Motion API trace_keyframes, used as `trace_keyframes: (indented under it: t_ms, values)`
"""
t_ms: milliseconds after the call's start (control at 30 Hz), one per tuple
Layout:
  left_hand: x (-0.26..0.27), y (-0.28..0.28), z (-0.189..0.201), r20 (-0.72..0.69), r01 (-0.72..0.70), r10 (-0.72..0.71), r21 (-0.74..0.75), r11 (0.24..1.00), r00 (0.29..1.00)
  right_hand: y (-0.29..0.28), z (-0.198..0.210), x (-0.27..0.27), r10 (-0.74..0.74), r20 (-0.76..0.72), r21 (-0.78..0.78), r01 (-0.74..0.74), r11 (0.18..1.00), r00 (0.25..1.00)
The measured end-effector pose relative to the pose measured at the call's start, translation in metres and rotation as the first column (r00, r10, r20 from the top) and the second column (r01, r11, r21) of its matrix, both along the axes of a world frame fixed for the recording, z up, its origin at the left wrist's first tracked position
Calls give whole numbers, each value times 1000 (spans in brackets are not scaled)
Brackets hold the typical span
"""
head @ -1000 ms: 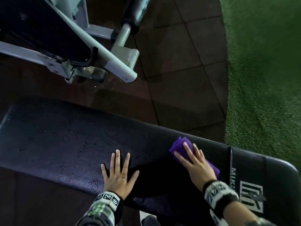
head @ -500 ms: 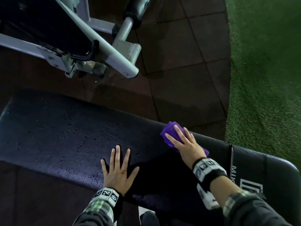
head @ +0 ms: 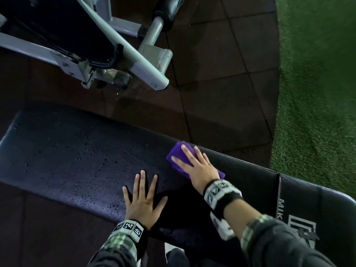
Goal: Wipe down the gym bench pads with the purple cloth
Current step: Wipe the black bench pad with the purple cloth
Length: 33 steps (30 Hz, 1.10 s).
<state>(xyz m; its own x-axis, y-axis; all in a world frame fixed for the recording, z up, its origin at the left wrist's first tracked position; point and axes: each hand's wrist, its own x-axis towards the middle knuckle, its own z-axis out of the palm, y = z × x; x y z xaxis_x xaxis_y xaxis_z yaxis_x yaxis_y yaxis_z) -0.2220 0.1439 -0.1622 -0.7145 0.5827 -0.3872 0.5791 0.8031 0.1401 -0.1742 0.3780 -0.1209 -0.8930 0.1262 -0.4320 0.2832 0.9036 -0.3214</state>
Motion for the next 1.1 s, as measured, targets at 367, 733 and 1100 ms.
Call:
trace_keyframes:
  t_ms: [367, 733, 1100]
  values:
    - [0, 0, 2, 4, 13, -13, -35, 999, 1000, 80, -10, 8, -314, 143, -140, 334, 932, 938]
    - [0, 0, 4, 33, 13, -13, -13, 1000, 999, 125, -8, 74, -426, 218, -2, 437, 899, 878]
    - [0, 0, 2, 13, 9, -9, -22, 1000, 1000, 132, -14, 74, -384, 226, -110, 416, 903, 895]
